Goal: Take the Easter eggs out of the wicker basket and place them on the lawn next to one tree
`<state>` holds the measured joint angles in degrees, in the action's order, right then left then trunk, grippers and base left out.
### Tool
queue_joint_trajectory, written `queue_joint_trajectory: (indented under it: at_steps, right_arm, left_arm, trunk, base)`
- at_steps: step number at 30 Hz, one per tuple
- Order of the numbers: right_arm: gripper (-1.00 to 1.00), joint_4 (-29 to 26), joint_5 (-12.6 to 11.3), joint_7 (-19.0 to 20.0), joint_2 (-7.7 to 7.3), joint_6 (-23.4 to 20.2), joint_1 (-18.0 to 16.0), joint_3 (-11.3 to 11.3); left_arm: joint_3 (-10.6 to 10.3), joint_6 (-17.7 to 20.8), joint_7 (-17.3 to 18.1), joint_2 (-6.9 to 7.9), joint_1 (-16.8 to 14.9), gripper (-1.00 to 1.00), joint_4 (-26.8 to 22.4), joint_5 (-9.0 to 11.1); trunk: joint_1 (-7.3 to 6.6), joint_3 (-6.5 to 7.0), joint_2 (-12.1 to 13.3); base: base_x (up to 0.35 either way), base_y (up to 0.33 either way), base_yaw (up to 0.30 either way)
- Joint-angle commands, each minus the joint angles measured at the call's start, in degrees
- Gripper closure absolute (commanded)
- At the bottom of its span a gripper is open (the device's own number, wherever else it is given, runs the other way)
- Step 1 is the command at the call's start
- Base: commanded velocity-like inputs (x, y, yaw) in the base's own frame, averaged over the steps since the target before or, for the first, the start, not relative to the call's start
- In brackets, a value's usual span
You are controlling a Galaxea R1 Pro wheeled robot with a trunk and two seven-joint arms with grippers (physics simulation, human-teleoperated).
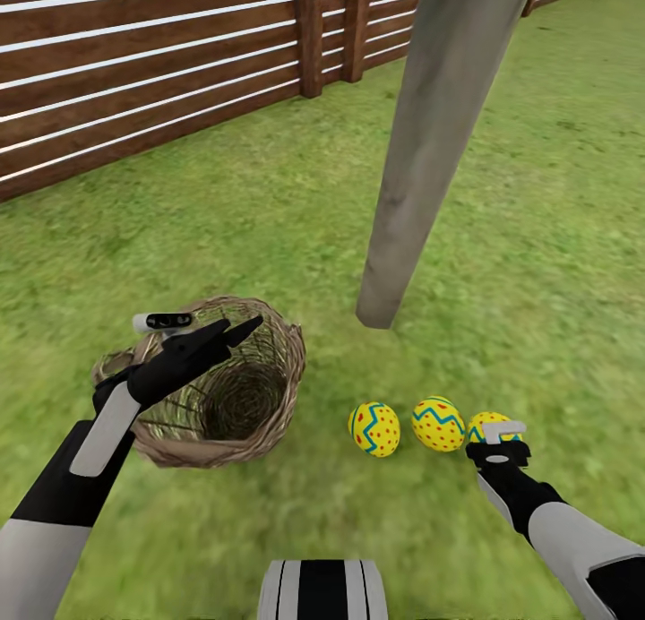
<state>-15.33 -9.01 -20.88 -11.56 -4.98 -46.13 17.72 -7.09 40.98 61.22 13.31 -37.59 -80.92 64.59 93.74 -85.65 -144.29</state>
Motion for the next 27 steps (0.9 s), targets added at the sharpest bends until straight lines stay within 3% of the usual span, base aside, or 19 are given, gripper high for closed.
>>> queue_joint_trajectory:
  at_steps: [1, 27]
  right_arm:
    - [1.0, -0.1, -0.6, -0.1, -0.05, -0.4, -0.2, 0.5]
    - [1.0, -0.1, -0.6, -0.1, -0.04, -0.6, -0.9, 0.5]
  left_arm:
    - [-0.1, 0.4, 0.0, 0.05, 0.0, -1.0, -0.1, 0.5]
    - [-0.1, 0.4, 0.0, -0.01, 0.1, -1.0, -0.1, 0.5]
  trunk:
    - [0.01, -0.26, 0.0]
    - [0.01, -0.26, 0.0]
  base:
    - [0.0, 0.0, 0.0]
    - [0.069, -0.012, 0.0]
